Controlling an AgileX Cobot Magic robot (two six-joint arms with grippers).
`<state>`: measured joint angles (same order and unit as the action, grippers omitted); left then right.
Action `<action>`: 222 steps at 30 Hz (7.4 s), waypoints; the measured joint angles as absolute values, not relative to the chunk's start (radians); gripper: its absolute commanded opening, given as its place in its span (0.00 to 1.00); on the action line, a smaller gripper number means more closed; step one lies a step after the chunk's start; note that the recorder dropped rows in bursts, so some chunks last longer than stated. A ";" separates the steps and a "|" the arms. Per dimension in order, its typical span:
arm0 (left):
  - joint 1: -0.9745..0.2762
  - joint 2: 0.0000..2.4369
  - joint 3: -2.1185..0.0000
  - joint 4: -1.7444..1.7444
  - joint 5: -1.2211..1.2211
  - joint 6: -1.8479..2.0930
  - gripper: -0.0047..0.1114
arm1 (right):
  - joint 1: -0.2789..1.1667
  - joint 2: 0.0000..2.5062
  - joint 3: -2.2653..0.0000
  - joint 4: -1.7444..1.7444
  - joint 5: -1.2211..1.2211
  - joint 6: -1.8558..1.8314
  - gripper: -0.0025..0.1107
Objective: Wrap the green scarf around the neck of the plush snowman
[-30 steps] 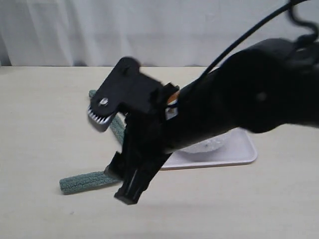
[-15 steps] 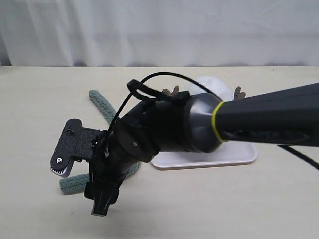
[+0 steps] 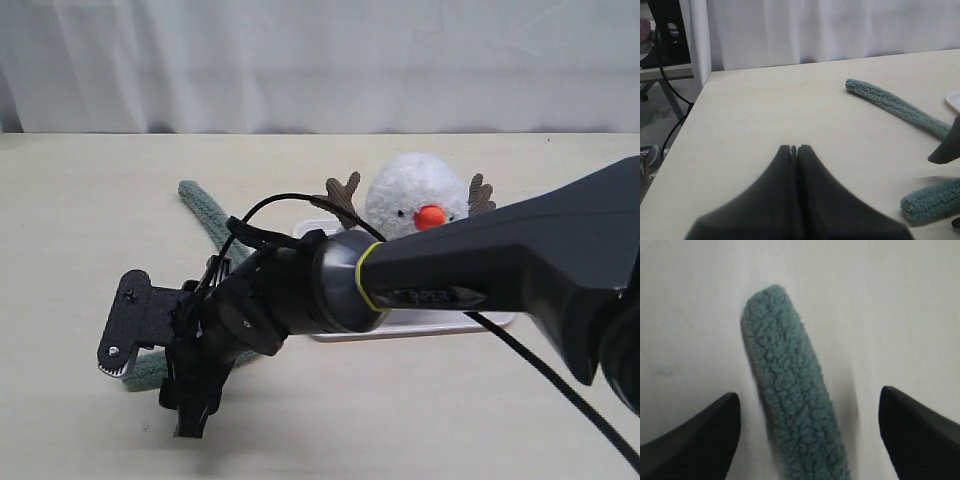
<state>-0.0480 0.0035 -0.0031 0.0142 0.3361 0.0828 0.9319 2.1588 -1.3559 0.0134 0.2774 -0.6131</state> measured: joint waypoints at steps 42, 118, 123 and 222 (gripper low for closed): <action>-0.048 0.004 -0.003 0.014 0.336 0.083 0.04 | 1.000 1.721 -1.361 -0.011 0.340 -0.672 0.06; -0.048 0.004 -0.003 0.014 0.336 0.083 0.04 | 0.415 1.482 -1.196 -0.945 0.118 0.221 0.06; -0.048 0.004 -0.003 0.014 0.336 0.083 0.04 | 0.362 1.538 -1.196 -0.879 0.114 0.221 0.06; -0.048 0.004 -0.003 0.014 0.336 0.083 0.04 | 0.269 1.619 -1.296 -0.262 0.850 0.020 0.46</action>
<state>-0.0480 0.0035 -0.0031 0.0142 0.3361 0.0828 0.2690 1.6193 -1.2957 -0.2624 0.8504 0.0200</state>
